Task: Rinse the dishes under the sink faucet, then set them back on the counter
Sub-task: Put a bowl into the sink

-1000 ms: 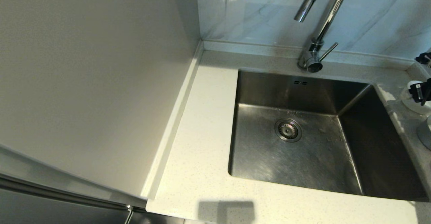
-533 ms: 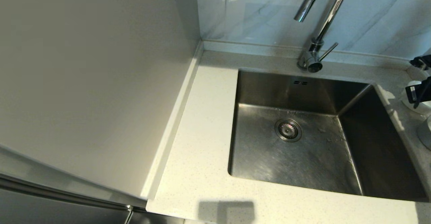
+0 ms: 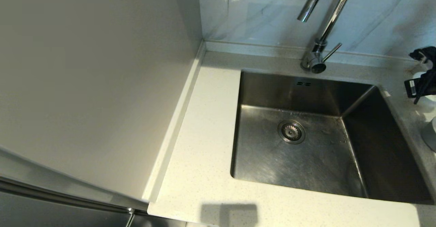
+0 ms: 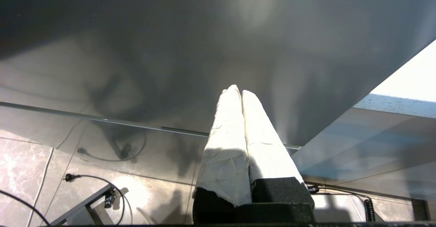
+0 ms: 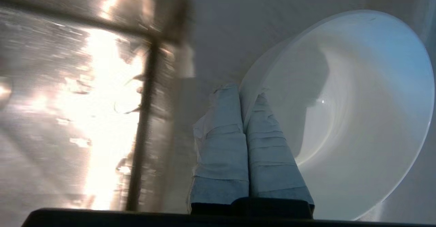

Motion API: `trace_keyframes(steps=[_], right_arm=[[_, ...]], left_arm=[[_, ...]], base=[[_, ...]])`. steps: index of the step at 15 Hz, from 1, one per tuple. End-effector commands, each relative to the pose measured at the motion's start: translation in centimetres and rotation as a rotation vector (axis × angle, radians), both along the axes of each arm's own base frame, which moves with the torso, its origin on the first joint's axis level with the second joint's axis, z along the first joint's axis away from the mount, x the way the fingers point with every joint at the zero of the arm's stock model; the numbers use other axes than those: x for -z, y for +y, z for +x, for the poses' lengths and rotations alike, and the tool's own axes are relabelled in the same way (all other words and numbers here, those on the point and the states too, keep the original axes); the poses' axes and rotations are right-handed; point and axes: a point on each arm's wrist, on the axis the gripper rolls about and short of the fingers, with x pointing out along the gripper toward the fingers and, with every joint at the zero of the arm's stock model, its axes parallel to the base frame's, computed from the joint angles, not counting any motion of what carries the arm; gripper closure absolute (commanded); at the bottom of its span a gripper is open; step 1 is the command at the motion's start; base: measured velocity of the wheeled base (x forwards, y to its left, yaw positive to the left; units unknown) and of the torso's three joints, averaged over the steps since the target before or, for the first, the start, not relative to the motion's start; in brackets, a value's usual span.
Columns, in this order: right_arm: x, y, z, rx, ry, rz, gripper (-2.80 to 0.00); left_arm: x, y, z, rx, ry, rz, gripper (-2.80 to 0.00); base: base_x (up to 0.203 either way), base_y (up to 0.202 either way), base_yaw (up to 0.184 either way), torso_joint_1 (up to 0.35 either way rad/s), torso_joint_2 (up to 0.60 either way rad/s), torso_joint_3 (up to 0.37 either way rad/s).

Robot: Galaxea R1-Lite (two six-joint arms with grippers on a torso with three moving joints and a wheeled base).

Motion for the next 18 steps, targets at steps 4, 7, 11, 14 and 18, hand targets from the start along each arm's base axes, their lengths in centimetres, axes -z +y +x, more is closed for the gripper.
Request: trace_keyframes(steps=[4, 7, 11, 14, 18], right_arm=[[-4.0, 7.8, -2.9, -0.144, -0.058, 0.008, 0.0], [-3.1, 12.7, -4.7, -0.265, 0.004, 0.031, 0.0], [-0.1, 16.0, -4.0, -0.358, 0.106, 0.052, 0.0], [3.5, 16.0, -1.1, -0.361, 0.171, 0.063, 0.0], [10.8, 15.4, 4.1, -0.341, 0.135, 0.036, 0.0]], left_arm=[[0.0, 0.0, 0.0, -0.001, -0.004, 0.0, 0.0], [0.0, 0.0, 0.0, -0.001, -0.004, 0.0, 0.0], [0.0, 0.0, 0.0, -0.001, -0.004, 0.0, 0.0], [0.0, 0.0, 0.0, -0.001, -0.004, 0.0, 0.0], [0.0, 0.0, 0.0, -0.001, -0.004, 0.0, 0.0]], base=[[0.0, 0.0, 0.0, 0.0, 0.0, 0.0], [0.0, 0.0, 0.0, 0.0, 0.0, 0.0], [0.0, 0.0, 0.0, 0.0, 0.0, 0.0], [0.0, 0.0, 0.0, 0.0, 0.0, 0.0], [0.0, 0.0, 0.0, 0.0, 0.0, 0.0]])
